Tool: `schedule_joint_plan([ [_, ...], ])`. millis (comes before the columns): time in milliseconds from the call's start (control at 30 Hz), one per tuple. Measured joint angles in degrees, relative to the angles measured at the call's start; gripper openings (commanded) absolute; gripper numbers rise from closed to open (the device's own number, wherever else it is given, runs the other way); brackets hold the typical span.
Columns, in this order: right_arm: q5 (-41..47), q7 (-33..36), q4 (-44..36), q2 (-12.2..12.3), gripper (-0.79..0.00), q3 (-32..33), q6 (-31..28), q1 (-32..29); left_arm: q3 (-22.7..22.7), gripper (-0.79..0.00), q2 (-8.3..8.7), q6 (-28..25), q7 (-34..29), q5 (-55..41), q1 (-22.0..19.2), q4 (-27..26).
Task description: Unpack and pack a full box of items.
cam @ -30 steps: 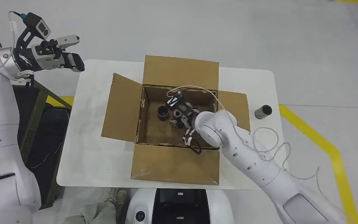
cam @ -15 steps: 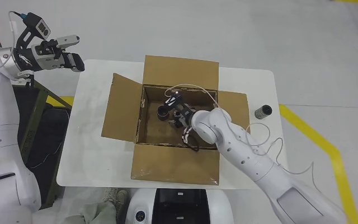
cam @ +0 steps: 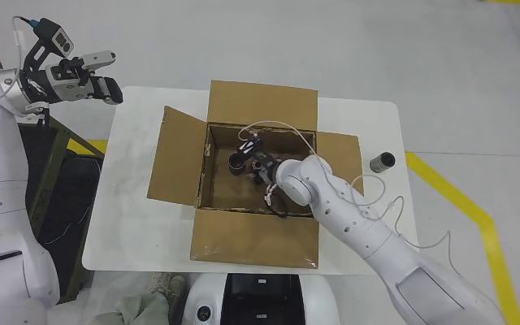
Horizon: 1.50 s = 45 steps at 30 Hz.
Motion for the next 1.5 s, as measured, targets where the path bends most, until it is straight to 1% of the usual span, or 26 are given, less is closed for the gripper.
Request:
schedule_joint_plan([
  [33, 0.1, -0.1, 0.2, -0.1, -0.462, 0.1, -0.2, 0.0, 0.0, 0.0, 0.0, 0.0, 0.0, 0.0, 0.0, 0.0],
  [133, 0.1, -0.2, 0.4, -0.2, -0.653, 0.5, -0.5, 0.0, 0.0, 0.0, 0.0, 0.0, 0.0, 0.0, 0.0, 0.0],
  [167, 0.1, -0.2, 0.3, -0.2, -0.739, 0.7, -0.6, 0.0, 0.0, 0.0, 0.0, 0.0, 0.0, 0.0, 0.0, 0.0],
  [200, 0.0, -0.2, 0.2, -0.2, -0.785, 0.9, -0.7, -0.1, 0.0, 0.0, 0.0, 0.0, 0.0, 0.0, 0.0, 0.0],
  [367, -1.1, 0.2, -1.8, 0.3, -0.785, 2.5, -1.3, -1.2, 0.0, 0.0, 0.0, 0.0, 0.0, 0.0, 0.0, 0.0],
  [500, -2.8, 0.9, -4.9, 1.2, -0.785, 4.6, -1.8, -3.0, 0.0, 0.0, 0.0, 0.0, 0.0, 0.0, 0.0, 0.0],
  [733, -5.3, 3.4, -14.7, 3.4, -0.785, 10.0, -3.3, -8.5, 0.0, 0.0, 0.0, 0.0, 0.0, 0.0, 0.0, 0.0],
  [833, -5.6, 5.1, -19.0, 4.2, -0.785, 12.5, -3.0, -10.9, 0.0, 0.0, 0.0, 0.0, 0.0, 0.0, 0.0, 0.0],
  [1100, -5.8, 7.7, -29.1, 5.7, -0.785, 17.3, -3.4, -16.5, 0.0, 0.0, 0.0, 0.0, 0.0, 0.0, 0.0, 0.0],
  [1333, -3.9, 9.0, -38.3, 7.2, -0.785, 23.7, -4.5, -22.2, 0.0, 0.0, 0.0, 0.0, 0.0, 0.0, 0.0, 0.0],
  [1500, -2.6, 8.7, -43.5, 8.2, -0.785, 29.0, -5.4, -26.1, 0.0, 0.0, 0.0, 0.0, 0.0, 0.0, 0.0, 0.0],
])
